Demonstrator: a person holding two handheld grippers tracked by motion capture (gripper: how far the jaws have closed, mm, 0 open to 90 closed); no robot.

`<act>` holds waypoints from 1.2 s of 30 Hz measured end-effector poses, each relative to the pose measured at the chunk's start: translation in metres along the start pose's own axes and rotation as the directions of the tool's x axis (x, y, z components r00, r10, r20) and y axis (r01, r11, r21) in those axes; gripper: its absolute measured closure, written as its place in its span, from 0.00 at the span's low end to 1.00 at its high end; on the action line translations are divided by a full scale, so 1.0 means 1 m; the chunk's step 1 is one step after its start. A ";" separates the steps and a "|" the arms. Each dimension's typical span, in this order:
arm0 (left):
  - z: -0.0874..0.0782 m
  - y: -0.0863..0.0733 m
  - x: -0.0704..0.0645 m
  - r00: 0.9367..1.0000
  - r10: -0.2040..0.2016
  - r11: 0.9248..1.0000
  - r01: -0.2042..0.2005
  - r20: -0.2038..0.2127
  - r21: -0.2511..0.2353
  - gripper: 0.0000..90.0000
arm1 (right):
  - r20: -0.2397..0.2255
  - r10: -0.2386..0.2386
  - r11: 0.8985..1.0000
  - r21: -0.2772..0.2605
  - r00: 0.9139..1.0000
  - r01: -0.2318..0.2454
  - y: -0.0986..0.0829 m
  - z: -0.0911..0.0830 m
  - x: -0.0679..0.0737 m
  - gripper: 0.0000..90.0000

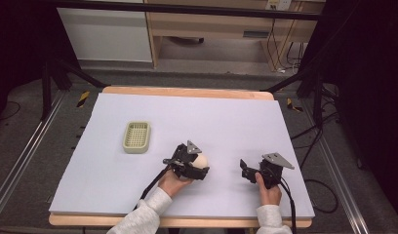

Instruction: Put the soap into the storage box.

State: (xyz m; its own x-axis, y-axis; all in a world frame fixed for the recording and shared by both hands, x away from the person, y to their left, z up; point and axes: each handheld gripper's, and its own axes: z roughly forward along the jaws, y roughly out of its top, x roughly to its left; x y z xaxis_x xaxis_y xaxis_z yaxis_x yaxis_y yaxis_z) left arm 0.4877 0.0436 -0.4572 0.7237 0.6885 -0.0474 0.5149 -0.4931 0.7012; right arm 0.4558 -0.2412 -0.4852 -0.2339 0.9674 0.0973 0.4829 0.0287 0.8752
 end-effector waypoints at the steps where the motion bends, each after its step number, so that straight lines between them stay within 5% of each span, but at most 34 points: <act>1: -0.003 0.000 0.001 1.000 0.006 1.000 -0.006 0.002 -0.002 0.25 | 0.001 0.000 1.000 -0.001 1.000 0.000 0.000 0.000 0.000 0.03; 36: -0.052 -0.011 0.033 1.000 -0.016 1.000 0.016 -0.019 -0.024 0.25 | 0.003 -0.005 1.000 0.001 1.000 0.005 0.000 0.000 0.000 0.03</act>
State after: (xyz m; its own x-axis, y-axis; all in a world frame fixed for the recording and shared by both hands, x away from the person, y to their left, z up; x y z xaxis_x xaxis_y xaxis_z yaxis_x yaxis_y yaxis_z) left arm 0.4818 0.0993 -0.4294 0.7064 0.7063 -0.0450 0.5148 -0.4692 0.7176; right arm 0.4560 -0.2411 -0.4855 -0.2338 0.9679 0.0921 0.4826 0.0333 0.8752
